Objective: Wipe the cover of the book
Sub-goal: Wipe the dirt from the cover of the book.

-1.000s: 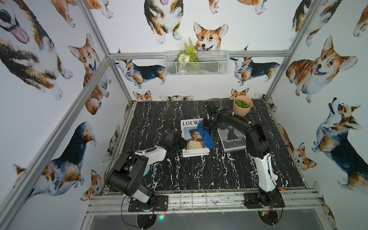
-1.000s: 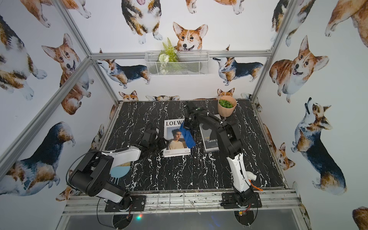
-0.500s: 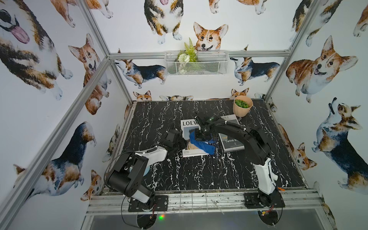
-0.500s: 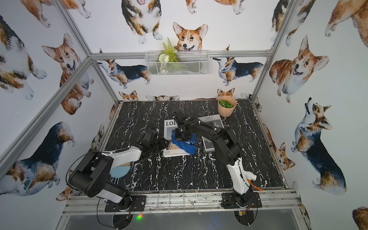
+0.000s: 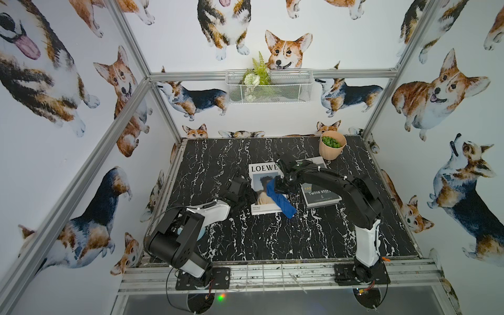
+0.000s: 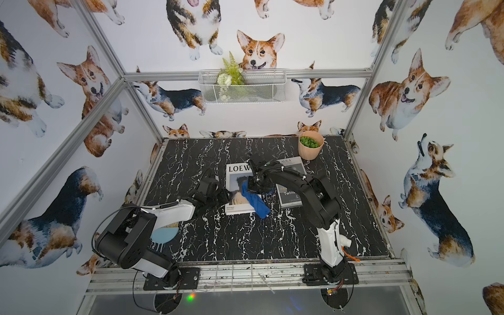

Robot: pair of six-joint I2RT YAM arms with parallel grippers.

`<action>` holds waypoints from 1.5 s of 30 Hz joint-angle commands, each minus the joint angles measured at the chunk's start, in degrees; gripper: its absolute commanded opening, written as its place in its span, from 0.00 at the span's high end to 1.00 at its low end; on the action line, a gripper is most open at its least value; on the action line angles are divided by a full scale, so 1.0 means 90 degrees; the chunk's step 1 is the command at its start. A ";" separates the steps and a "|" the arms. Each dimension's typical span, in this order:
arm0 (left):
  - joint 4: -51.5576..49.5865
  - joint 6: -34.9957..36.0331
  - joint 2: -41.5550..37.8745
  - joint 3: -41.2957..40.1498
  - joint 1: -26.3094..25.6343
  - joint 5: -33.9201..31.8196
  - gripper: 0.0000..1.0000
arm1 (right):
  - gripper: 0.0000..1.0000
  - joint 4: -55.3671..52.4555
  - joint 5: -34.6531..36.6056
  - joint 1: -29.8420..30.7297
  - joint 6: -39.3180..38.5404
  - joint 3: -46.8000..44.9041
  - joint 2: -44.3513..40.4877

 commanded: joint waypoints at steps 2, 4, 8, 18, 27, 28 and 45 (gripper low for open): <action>-0.0863 -0.0030 0.0064 -0.0042 -0.0038 0.0028 0.59 | 1.00 -0.0489 0.0523 -0.0017 -0.0008 -0.0482 -0.0217; -0.0865 -0.0030 0.0068 -0.0041 -0.0039 0.0028 0.59 | 1.00 -0.0361 0.0447 0.0128 0.0084 -0.0472 -0.0180; -0.0896 -0.0040 0.0040 -0.0022 -0.0057 0.0020 0.59 | 1.00 -0.0340 0.0274 0.0597 0.0267 0.0115 0.0341; -0.0991 0.0007 -0.0003 -0.0002 -0.0077 -0.0006 0.59 | 1.00 -0.0595 0.0379 0.0911 0.0177 0.0603 0.0785; -0.1189 0.0243 -0.0019 0.0047 -0.0077 -0.0014 0.73 | 1.00 -0.0546 0.0750 0.0033 0.0042 -0.0791 -0.0400; -0.1209 0.0243 -0.0034 0.0047 -0.0079 -0.0027 0.75 | 1.00 -0.0543 0.0738 0.0035 0.0027 -0.0808 -0.0411; -0.1231 0.0208 -0.0001 -0.0002 -0.0077 -0.0031 0.80 | 1.00 -0.0560 0.0050 0.1092 0.0448 0.0969 0.0998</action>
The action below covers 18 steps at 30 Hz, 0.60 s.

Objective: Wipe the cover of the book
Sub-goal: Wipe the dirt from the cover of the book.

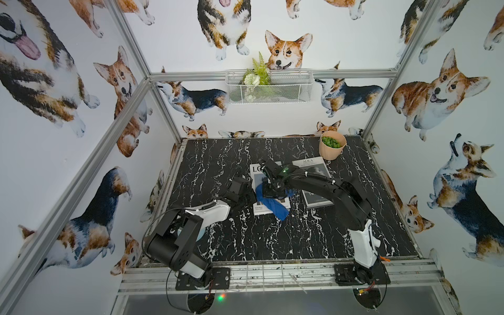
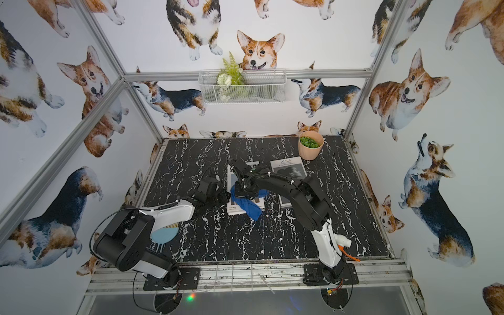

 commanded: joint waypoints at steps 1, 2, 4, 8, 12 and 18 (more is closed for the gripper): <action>-0.1046 -0.0006 0.0114 -0.0052 -0.0013 0.0026 0.80 | 1.00 -0.0692 -0.0159 0.0037 0.0152 0.0036 0.0246; -0.1050 -0.0003 0.0113 -0.0050 -0.0019 0.0031 0.80 | 1.00 -0.0803 -0.0030 0.0008 0.0055 0.0020 0.0223; -0.1060 0.0003 0.0087 -0.0065 -0.0013 0.0019 0.80 | 1.00 -0.0962 0.0190 -0.0160 -0.0133 -0.0193 0.0048; -0.1071 0.0041 0.0075 -0.0089 -0.0014 -0.0014 0.80 | 1.00 -0.0743 0.0269 -0.0846 -0.0161 -0.1135 -0.0615; -0.1028 0.0052 0.0109 -0.0120 -0.0015 0.0032 0.80 | 1.00 -0.0712 0.0332 -0.1388 -0.0258 -0.1470 -0.0921; -0.0983 0.0042 0.0095 -0.0138 -0.0014 0.0042 0.80 | 1.00 -0.0641 0.0039 -0.1130 -0.0108 -0.0707 -0.0386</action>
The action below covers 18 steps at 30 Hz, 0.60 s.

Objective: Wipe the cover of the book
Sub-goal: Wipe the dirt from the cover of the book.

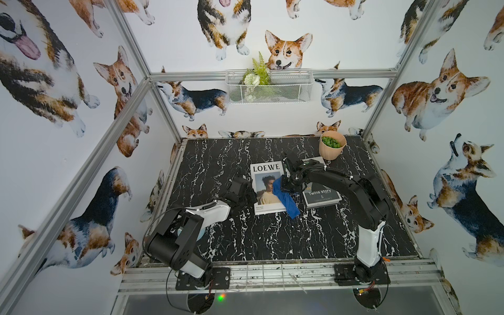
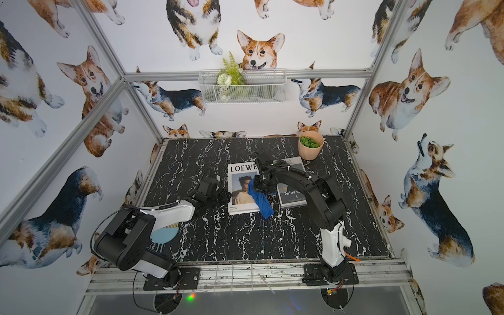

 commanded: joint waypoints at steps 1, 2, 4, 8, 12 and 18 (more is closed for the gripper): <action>-0.1170 0.0037 0.0059 -0.0080 -0.0011 -0.0010 0.80 | 1.00 -0.0606 0.0321 0.0265 0.0123 0.0546 0.0562; -0.1172 0.0033 0.0053 -0.0080 -0.0015 -0.0009 0.80 | 1.00 -0.0716 0.0312 0.0374 0.0124 0.0864 0.0750; -0.1170 0.0020 0.0076 -0.0061 -0.0013 -0.0006 0.80 | 1.00 -0.0955 0.0300 0.0598 0.0098 0.1585 0.1235; -0.1163 -0.0002 0.0087 -0.0067 -0.0017 -0.0021 0.81 | 1.00 -0.1537 0.0297 0.0709 -0.0091 0.2809 0.2002; -0.1151 -0.0039 0.0034 -0.0104 -0.0011 -0.0034 0.81 | 1.00 -0.1651 0.0438 0.0294 -0.0279 0.2718 0.1914; -0.1094 -0.0066 -0.0015 -0.0158 -0.0011 -0.0010 0.81 | 1.00 -0.1455 0.0503 -0.0612 -0.0411 0.2116 0.1523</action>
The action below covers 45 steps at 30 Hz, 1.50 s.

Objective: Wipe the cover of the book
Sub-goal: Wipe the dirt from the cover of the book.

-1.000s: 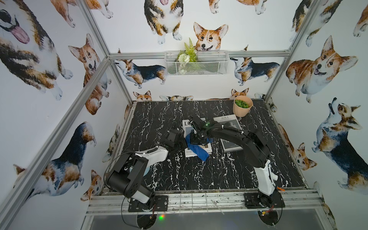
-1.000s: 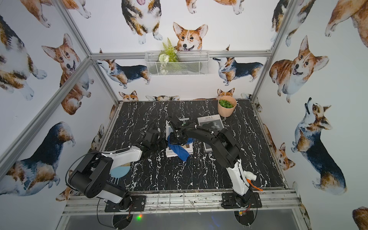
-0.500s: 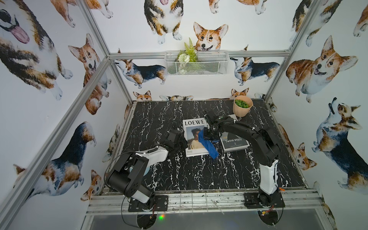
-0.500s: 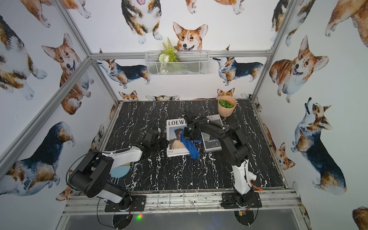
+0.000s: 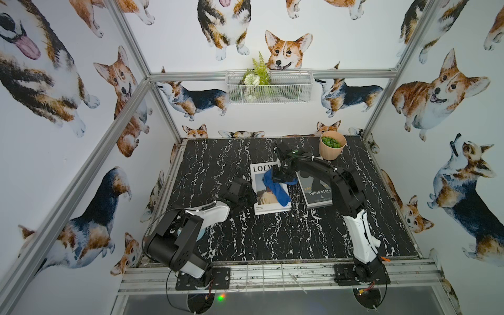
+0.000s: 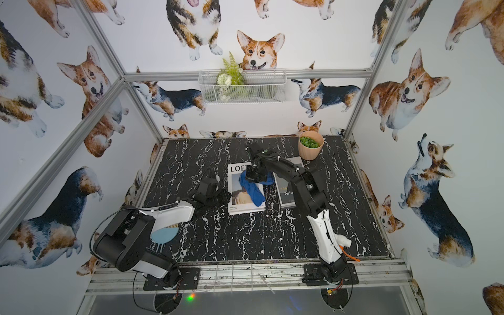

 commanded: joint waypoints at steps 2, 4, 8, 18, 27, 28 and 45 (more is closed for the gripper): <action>-0.1163 -0.0039 0.0072 -0.0073 -0.0012 0.0007 0.81 | 1.00 -0.0629 0.0693 -0.0194 -0.0143 -0.0107 0.0094; -0.1149 -0.0039 0.0110 -0.0074 -0.0011 0.0002 0.81 | 1.00 -0.0537 0.0547 -0.0065 -0.0046 0.0030 0.0232; -0.1128 -0.0049 0.0175 -0.0076 -0.0013 0.0012 0.81 | 1.00 -0.0739 0.0445 0.0484 0.0103 0.1067 0.0925; -0.1157 -0.0058 0.0182 -0.0063 -0.0012 0.0012 0.81 | 1.00 -0.1780 0.0384 0.0437 -0.0099 0.3412 0.2255; -0.1167 -0.0048 0.0108 -0.0082 -0.0011 -0.0003 0.81 | 1.00 -0.1230 0.0408 -0.0592 -0.0193 0.2149 0.1389; -0.1157 -0.0048 0.0109 -0.0100 -0.0017 -0.0010 0.81 | 1.00 -0.1251 0.0382 -0.0590 -0.0177 0.2229 0.1444; -0.1011 -0.0127 0.0308 -0.0083 -0.0012 0.0044 0.82 | 1.00 -0.1748 0.0295 0.0476 -0.0120 0.3377 0.2061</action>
